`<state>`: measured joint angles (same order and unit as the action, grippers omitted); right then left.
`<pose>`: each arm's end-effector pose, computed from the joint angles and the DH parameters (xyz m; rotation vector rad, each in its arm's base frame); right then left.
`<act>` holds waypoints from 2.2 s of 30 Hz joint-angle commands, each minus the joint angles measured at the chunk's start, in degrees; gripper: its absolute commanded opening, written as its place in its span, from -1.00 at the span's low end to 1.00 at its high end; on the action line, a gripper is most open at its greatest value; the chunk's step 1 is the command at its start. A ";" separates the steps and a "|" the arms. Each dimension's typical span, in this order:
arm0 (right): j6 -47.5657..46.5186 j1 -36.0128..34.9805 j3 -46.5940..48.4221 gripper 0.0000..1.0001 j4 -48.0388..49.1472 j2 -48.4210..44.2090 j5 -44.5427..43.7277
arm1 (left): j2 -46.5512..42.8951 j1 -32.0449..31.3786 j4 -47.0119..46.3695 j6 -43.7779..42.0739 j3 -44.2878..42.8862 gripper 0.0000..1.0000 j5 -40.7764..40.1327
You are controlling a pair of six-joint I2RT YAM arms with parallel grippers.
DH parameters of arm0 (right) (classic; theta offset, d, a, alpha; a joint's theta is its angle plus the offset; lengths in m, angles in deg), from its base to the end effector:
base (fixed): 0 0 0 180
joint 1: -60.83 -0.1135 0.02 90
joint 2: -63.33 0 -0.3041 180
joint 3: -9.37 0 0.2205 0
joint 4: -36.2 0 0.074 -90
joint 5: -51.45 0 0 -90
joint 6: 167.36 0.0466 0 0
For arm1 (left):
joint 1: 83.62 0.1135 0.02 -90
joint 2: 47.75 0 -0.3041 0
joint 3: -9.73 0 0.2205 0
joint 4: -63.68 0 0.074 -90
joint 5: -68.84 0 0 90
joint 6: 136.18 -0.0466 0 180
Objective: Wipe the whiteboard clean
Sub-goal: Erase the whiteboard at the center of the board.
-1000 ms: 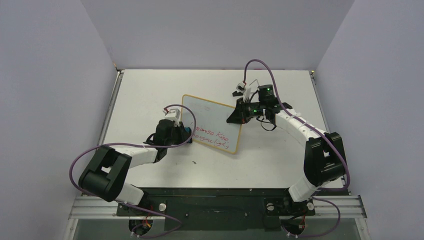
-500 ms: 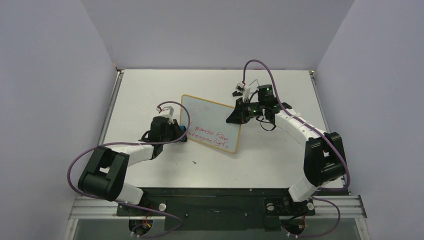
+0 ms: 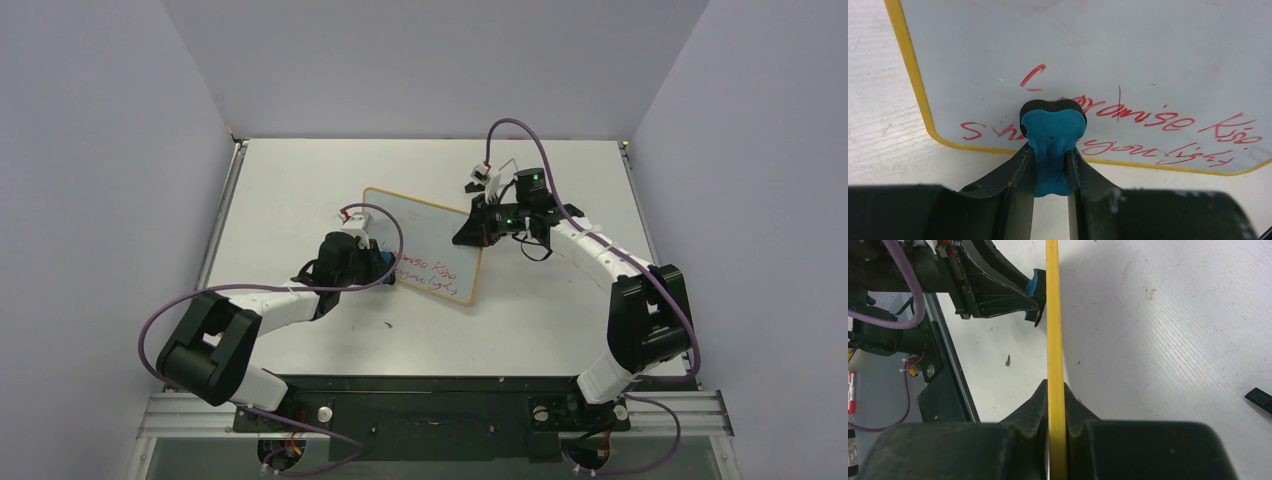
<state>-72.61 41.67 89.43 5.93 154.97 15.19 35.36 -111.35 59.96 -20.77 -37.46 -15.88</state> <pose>0.2903 0.1406 0.3055 -0.7680 2.1146 1.2907 0.2317 -0.1266 0.2219 0.1004 2.1967 -0.6335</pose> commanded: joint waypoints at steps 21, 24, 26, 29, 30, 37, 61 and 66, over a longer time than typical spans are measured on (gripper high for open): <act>-2.87 -1.94 0.56 -1.00 -4.37 0.23 -1.25 | 3.34 -6.10 -3.57 -1.23 -6.47 -1.00 -2.97; -2.84 -1.94 0.50 -1.00 -4.33 0.06 -1.19 | 2.63 -5.02 -3.48 -0.84 -6.18 -1.00 -4.71; -2.82 -1.98 0.43 -1.00 -4.34 -0.01 -1.07 | 1.83 -3.15 -3.21 -0.31 -6.20 -1.00 -5.46; -2.90 -2.02 0.42 -1.00 -4.34 0.02 -1.05 | 0.74 0.49 -2.92 0.52 -6.58 -1.00 -6.45; -2.86 -2.09 0.42 -1.00 -4.33 0.03 -1.10 | 0.65 1.60 -2.45 0.52 -6.84 -1.00 -6.69; -2.89 -2.08 0.42 -1.00 -4.30 0.10 -1.23 | 0.46 3.65 -0.33 -0.21 -7.98 -1.00 -8.52; -3.25 -2.37 0.55 -1.00 -4.55 -0.10 -1.10 | 0.37 0.44 -4.06 1.20 -2.12 -1.00 -7.21; -3.24 -2.55 0.55 -1.00 -4.57 0.13 -1.23 | -0.29 2.52 -0.45 -0.62 -4.21 -1.00 -8.88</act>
<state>-74.80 40.64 89.47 6.48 154.97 13.16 36.98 -109.75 58.10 -20.71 -39.60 -22.15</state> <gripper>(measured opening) 0.018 0.213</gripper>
